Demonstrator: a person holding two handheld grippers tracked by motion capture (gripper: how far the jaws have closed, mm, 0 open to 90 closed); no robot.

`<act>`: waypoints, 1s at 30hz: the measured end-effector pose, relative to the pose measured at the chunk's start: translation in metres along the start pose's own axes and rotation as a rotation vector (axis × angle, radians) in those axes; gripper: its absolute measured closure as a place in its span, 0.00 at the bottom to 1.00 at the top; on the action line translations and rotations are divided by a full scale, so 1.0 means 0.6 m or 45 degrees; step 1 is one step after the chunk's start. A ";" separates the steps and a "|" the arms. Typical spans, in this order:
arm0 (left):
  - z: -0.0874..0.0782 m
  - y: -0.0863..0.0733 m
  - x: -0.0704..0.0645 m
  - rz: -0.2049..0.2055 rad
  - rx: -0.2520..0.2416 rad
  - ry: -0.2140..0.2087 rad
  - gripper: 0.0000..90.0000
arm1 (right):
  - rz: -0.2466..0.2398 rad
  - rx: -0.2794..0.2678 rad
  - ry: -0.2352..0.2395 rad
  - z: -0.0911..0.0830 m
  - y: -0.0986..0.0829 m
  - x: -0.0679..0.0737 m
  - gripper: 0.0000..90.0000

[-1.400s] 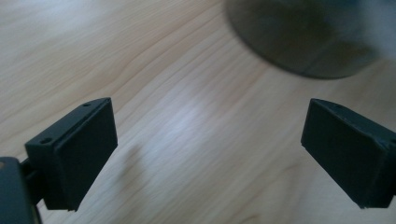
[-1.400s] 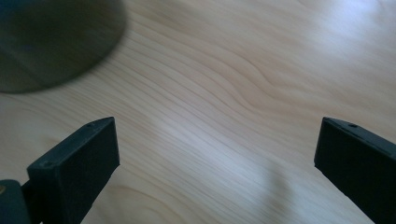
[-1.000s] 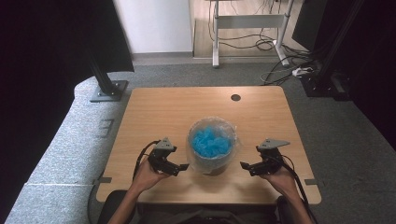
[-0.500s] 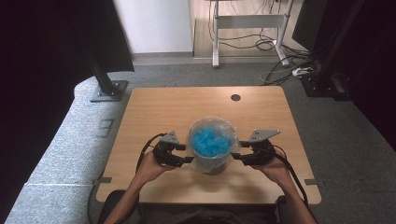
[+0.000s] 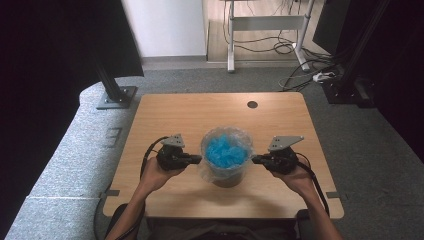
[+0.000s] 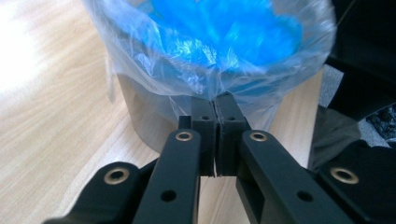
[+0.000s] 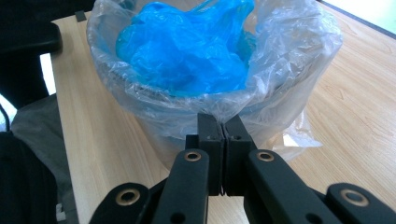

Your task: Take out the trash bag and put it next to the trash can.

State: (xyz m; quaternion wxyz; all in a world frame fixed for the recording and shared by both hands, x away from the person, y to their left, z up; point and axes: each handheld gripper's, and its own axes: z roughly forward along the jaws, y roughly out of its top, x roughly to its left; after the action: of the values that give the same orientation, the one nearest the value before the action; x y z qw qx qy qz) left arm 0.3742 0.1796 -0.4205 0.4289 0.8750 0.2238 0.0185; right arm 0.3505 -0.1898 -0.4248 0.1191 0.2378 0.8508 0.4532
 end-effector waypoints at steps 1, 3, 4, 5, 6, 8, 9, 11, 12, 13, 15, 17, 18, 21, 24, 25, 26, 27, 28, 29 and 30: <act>-0.003 0.002 -0.001 0.001 -0.002 0.001 0.99 | -0.003 0.003 0.007 -0.001 0.001 0.001 0.98; -0.007 0.005 -0.003 0.009 0.002 0.002 0.99 | 0.011 -0.026 0.030 -0.005 0.002 0.000 0.98; -0.009 0.007 -0.003 0.010 0.000 0.002 0.99 | 0.014 -0.033 0.037 -0.008 0.003 0.000 0.98; -0.011 0.009 -0.003 0.009 -0.004 -0.001 0.99 | 0.015 -0.050 0.030 -0.012 0.006 0.000 0.98; -0.013 0.011 -0.002 0.009 -0.010 -0.002 0.99 | 0.017 -0.058 0.030 -0.015 0.009 -0.001 0.98; -0.017 0.016 -0.001 0.008 -0.019 0.000 0.99 | 0.012 -0.063 0.025 -0.017 0.016 -0.001 0.98; -0.019 0.021 0.000 0.010 -0.025 0.001 0.99 | 0.008 -0.066 0.023 -0.017 0.019 -0.002 0.98; -0.023 0.029 0.001 0.015 -0.038 0.002 0.99 | 0.002 -0.087 0.028 -0.019 0.030 -0.002 0.98; -0.025 0.035 0.002 0.016 -0.048 0.004 0.99 | -0.003 -0.089 0.026 -0.020 0.035 -0.002 0.98; -0.026 0.040 0.002 0.019 -0.053 0.006 0.99 | -0.011 -0.090 0.018 -0.020 0.042 -0.002 0.98; -0.028 0.053 0.003 0.022 -0.065 0.010 0.99 | -0.022 -0.095 0.018 -0.017 0.053 -0.002 0.98; -0.027 0.066 0.003 0.028 -0.077 0.010 1.00 | -0.037 -0.093 0.013 -0.013 0.063 -0.001 0.98; -0.026 0.072 0.003 0.028 -0.084 0.006 0.99 | -0.042 -0.096 0.013 -0.011 0.067 -0.001 0.98; -0.018 0.091 0.004 0.032 -0.099 -0.014 0.99 | -0.046 -0.115 0.020 -0.001 0.080 -0.001 0.98; -0.009 0.105 0.004 0.037 -0.104 -0.023 0.99 | -0.054 -0.128 0.038 0.012 0.097 0.000 0.98; -0.006 0.110 0.003 0.041 -0.102 -0.029 0.99 | -0.054 -0.128 0.038 0.012 0.097 0.000 0.98; -0.001 0.114 0.002 0.042 -0.101 -0.032 0.99 | -0.055 -0.134 0.045 0.015 0.101 0.001 0.98; 0.003 0.118 0.000 0.044 -0.098 -0.036 0.99 | -0.058 -0.139 0.052 0.019 0.106 0.002 0.98; 0.007 0.121 0.000 0.050 -0.090 -0.039 0.99 | -0.067 -0.143 0.058 0.023 0.109 0.003 0.98; 0.012 0.125 -0.001 0.054 -0.087 -0.043 0.99 | -0.073 -0.143 0.072 0.033 0.116 0.007 0.98; 0.017 0.127 -0.003 0.057 -0.085 -0.047 0.99 | -0.073 -0.143 0.072 0.033 0.116 0.007 0.98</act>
State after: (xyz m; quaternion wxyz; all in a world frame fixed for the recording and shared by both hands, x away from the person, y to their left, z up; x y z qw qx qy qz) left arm 0.4037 0.1309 -0.3686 0.4614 0.8652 0.1955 0.0193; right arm 0.3760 -0.1404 -0.3780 0.1211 0.1935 0.8335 0.5031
